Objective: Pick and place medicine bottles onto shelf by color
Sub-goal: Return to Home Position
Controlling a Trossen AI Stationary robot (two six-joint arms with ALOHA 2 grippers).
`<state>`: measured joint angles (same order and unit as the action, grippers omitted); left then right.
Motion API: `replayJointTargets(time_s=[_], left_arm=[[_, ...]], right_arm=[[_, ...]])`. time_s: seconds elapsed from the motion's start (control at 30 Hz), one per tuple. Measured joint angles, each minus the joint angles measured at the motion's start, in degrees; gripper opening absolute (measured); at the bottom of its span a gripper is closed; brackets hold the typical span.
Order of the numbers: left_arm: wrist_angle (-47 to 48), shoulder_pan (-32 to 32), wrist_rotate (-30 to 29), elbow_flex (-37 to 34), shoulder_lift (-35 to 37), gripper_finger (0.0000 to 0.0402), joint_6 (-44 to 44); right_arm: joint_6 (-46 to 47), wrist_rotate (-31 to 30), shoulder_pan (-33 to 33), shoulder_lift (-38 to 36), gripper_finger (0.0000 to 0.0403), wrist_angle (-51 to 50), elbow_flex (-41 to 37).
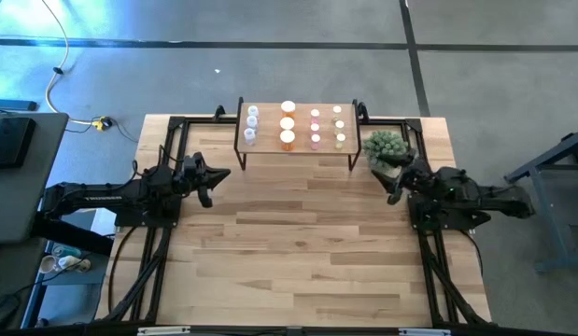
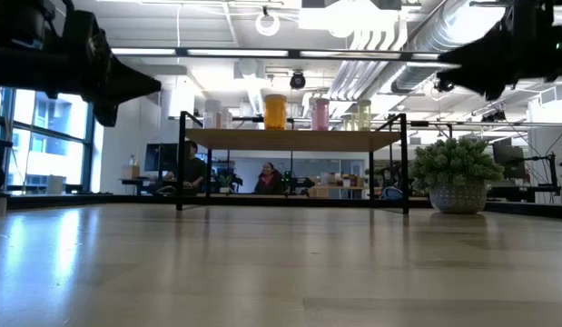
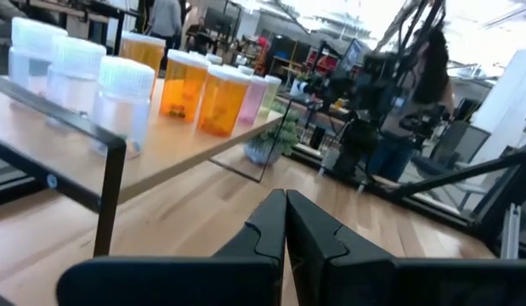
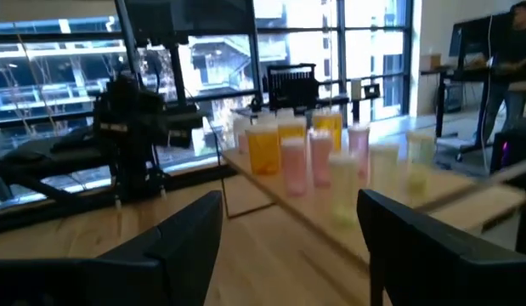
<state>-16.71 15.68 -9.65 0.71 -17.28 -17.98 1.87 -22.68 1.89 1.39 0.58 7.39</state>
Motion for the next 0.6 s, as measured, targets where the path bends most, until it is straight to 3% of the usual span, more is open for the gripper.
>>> replayJointTargets(time_s=[0.2, 0.6], left_arm=[[-3.67, 0.00, -1.14, 0.00, 0.00, 0.0000, 0.66], [-4.34, 0.00, -3.28, 0.00, -0.07, 0.0000, 8.22]], right_arm=[[4.23, -0.01, 0.00, -0.01, 0.0264, 3.67, -6.71], [5.73, 1.91, 0.00, 0.92, 0.0264, 3.30, -6.81]])
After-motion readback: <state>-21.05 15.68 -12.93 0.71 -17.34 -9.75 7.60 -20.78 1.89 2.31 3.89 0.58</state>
